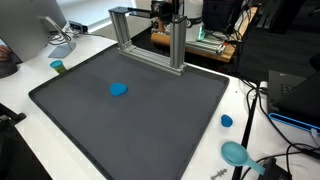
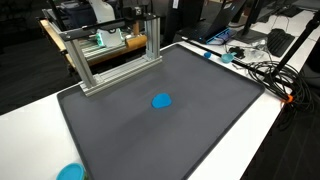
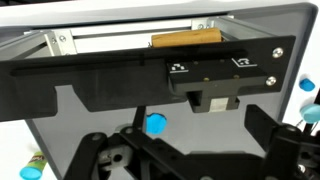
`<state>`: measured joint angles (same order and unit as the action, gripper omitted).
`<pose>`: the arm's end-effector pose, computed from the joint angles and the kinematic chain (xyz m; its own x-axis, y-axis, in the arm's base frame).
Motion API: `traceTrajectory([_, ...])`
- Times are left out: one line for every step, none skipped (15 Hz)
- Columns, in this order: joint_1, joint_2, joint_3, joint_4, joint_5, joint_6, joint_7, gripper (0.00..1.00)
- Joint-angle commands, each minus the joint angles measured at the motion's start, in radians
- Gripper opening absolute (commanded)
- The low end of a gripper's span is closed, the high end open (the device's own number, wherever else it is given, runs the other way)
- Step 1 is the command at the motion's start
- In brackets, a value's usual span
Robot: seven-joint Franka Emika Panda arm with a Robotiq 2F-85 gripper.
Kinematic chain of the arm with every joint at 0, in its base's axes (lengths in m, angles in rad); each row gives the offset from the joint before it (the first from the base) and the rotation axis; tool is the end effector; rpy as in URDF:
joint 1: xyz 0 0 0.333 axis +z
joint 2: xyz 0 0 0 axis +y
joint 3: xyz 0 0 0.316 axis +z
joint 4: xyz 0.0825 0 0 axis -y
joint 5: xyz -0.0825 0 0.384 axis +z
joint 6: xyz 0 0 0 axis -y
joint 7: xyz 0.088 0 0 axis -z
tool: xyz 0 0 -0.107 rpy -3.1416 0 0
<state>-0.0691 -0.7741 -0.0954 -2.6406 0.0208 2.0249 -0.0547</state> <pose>0.3292 -0.0549 0.4908 0.9822 -0.1004 0.1589 -0.0890 -0.9930 -0.0778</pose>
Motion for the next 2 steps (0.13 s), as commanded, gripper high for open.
traceTrajectory([-0.044,-0.124,-0.083,-0.015,0.019,0.048,-0.037,1.0])
traceTrajectory([-0.031,-0.05,-0.037,0.007,0.002,0.013,-0.009,1.0])
